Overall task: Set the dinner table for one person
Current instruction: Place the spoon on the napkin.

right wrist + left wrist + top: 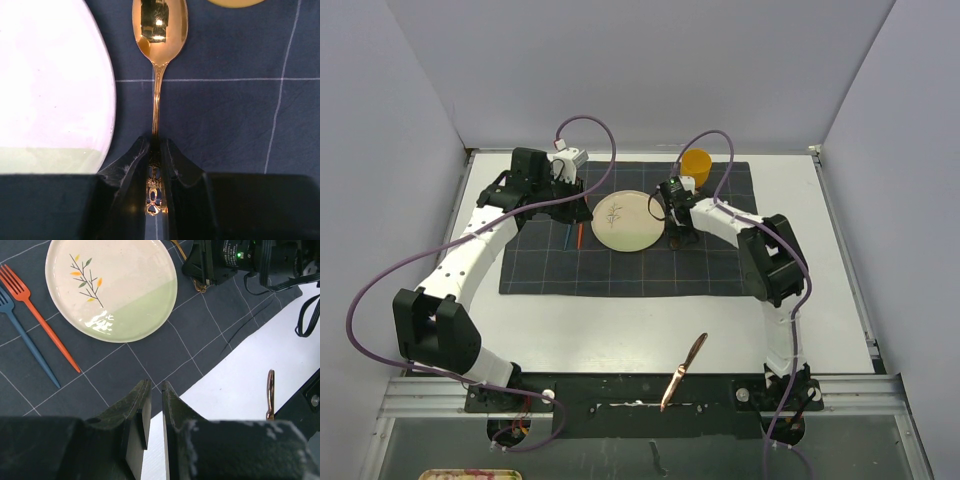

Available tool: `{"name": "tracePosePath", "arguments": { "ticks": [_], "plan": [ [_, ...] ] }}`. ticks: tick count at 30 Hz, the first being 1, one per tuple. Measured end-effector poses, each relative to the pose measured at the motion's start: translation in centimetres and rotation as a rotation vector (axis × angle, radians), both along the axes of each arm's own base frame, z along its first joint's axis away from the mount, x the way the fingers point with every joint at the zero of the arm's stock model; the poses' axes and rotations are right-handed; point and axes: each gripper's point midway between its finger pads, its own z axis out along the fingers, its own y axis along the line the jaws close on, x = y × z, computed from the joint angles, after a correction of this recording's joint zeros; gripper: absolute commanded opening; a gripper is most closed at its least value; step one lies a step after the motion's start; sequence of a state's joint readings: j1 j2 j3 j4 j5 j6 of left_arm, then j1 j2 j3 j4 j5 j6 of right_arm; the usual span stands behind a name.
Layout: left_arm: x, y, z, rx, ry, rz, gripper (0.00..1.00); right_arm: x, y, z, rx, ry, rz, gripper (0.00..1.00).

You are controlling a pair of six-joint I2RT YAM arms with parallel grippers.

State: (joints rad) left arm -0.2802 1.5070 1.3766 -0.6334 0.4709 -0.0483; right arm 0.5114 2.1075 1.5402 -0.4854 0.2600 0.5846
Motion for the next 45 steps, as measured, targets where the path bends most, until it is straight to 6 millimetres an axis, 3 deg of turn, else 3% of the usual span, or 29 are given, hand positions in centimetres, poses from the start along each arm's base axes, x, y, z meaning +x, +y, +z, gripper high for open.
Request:
{"name": "tracePosePath", "arguments": {
  "ticks": [37, 41, 45],
  "plan": [
    [-0.16, -0.28, 0.02, -0.002, 0.001, -0.01, 0.14, -0.16, 0.61, -0.45, 0.017, 0.03, 0.066, 0.0],
    [-0.18, -0.31, 0.02, -0.002, 0.001, -0.011, 0.14, -0.26, 0.81, -0.47, 0.025, 0.036, 0.075, 0.14],
    [-0.2, -0.31, 0.0, -0.002, 0.001, -0.011, 0.14, -0.34, 0.94, -0.49, 0.031, 0.039, 0.083, 0.15]
  ]
}}
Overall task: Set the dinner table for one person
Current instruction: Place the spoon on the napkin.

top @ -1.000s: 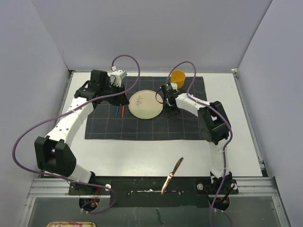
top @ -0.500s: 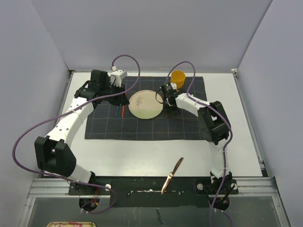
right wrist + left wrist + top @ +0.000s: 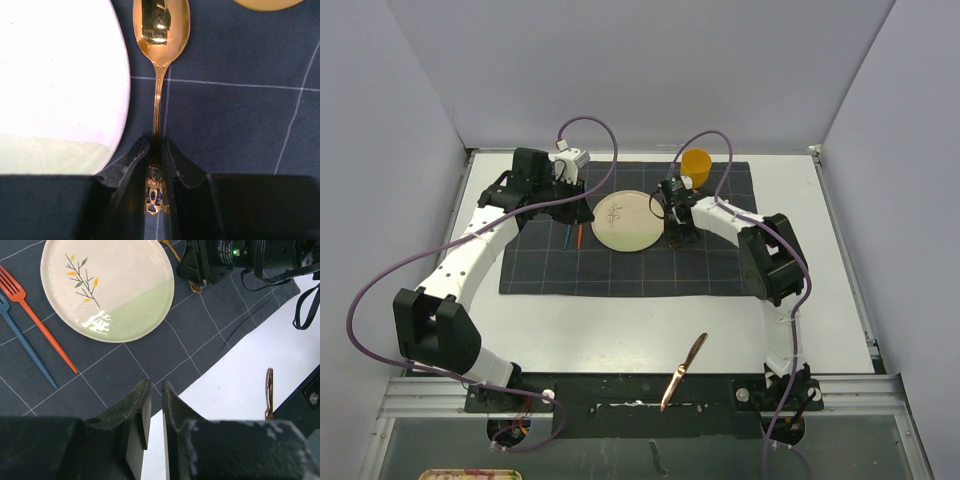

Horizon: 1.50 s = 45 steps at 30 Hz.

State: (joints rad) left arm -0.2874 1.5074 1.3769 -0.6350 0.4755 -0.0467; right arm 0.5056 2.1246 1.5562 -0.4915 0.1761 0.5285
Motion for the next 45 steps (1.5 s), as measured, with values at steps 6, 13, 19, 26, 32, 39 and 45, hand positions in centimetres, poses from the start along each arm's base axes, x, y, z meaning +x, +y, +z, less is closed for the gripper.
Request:
{"name": "tracePosePath", "arguments": {
  "ticks": [6, 13, 19, 26, 32, 39, 45],
  "plan": [
    [0.0, 0.01, -0.01, 0.001, -0.001, -0.002, 0.14, -0.06, 0.11, 0.0, 0.0, 0.0, 0.004, 0.17],
    [-0.07, 0.03, -0.06, 0.002, 0.002, -0.002, 0.14, -0.2, 0.32, -0.01, 0.001, 0.002, 0.007, 0.02],
    [-0.13, 0.0, -0.07, 0.002, 0.004, -0.005, 0.14, -0.25, 0.38, -0.03, 0.006, 0.005, 0.003, 0.0],
    [-0.26, 0.04, -0.16, 0.004, 0.009, -0.007, 0.14, -0.42, 0.56, -0.01, 0.019, 0.015, -0.006, 0.0],
    [-0.37, 0.06, -0.23, 0.005, 0.014, -0.008, 0.14, -0.48, 0.66, -0.02, 0.026, 0.018, -0.011, 0.0],
    [-0.4, 0.06, -0.25, 0.006, 0.016, -0.008, 0.14, -0.48, 0.61, -0.03, 0.027, 0.019, -0.02, 0.0],
    [-0.42, 0.04, -0.25, 0.004, 0.017, -0.01, 0.14, -0.48, 0.5, -0.04, 0.028, 0.02, -0.038, 0.0]
  ]
}}
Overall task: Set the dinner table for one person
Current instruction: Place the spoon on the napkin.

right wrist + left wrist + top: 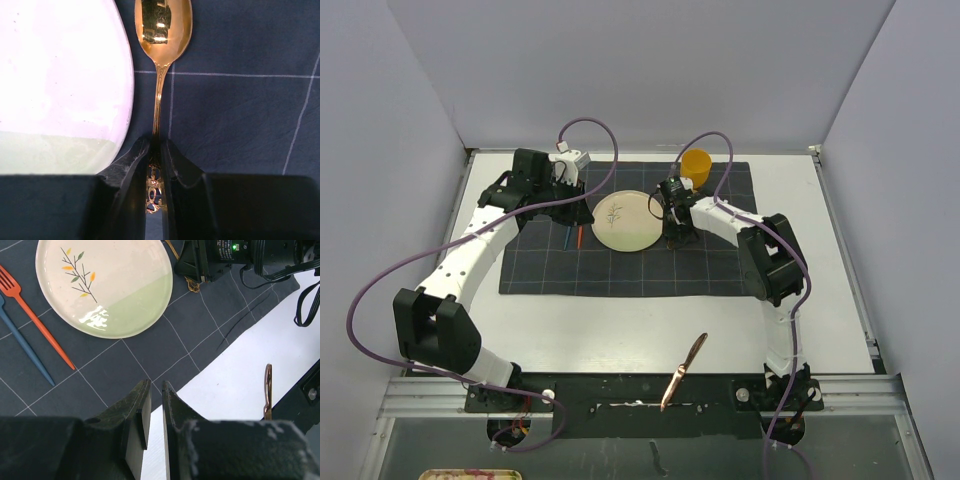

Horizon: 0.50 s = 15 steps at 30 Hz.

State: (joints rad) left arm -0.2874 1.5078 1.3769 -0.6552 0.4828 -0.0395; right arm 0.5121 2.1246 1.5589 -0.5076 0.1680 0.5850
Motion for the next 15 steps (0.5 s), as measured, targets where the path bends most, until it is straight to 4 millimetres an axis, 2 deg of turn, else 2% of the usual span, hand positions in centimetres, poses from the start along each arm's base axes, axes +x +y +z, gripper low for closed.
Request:
{"name": "tracePosePath", "arguments": {
  "ticks": [15],
  "plan": [
    [0.08, -0.02, 0.09, -0.001, -0.002, 0.0, 0.14, 0.17, -0.48, -0.02, -0.005, 0.001, -0.01, 0.0]
  ]
}}
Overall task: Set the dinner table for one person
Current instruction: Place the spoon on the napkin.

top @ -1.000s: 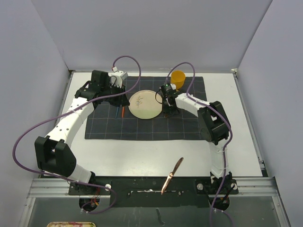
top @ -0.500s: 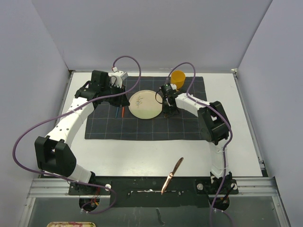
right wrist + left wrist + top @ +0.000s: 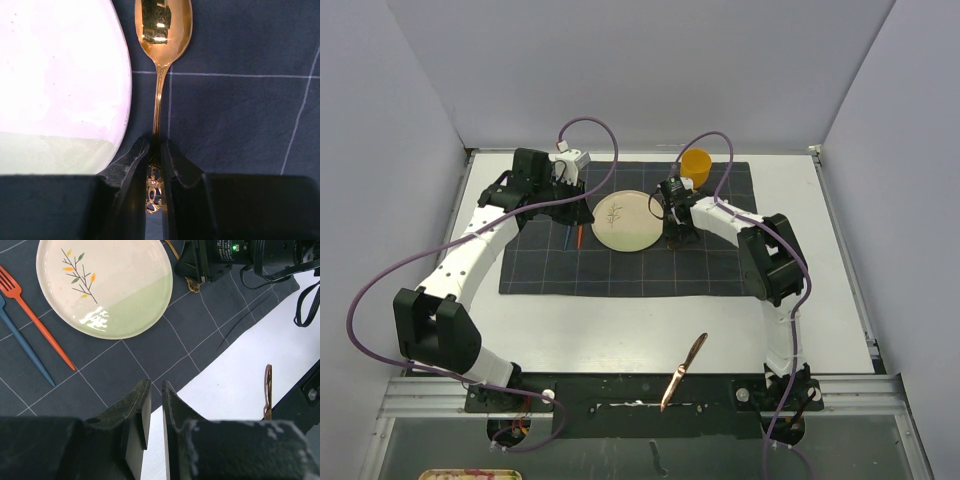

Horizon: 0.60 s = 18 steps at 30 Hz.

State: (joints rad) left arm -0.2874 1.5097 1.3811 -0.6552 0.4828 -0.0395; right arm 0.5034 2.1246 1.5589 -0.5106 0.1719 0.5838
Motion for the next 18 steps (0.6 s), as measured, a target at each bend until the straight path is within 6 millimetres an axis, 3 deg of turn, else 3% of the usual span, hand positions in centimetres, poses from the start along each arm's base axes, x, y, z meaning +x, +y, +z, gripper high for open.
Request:
{"name": "tracePosePath", "arguments": {
  "ticks": [18],
  "plan": [
    [0.13, -0.04, -0.46, 0.003, 0.012, 0.0, 0.14, 0.1, -0.47, -0.03, -0.02, -0.002, 0.014, 0.0]
  ]
}}
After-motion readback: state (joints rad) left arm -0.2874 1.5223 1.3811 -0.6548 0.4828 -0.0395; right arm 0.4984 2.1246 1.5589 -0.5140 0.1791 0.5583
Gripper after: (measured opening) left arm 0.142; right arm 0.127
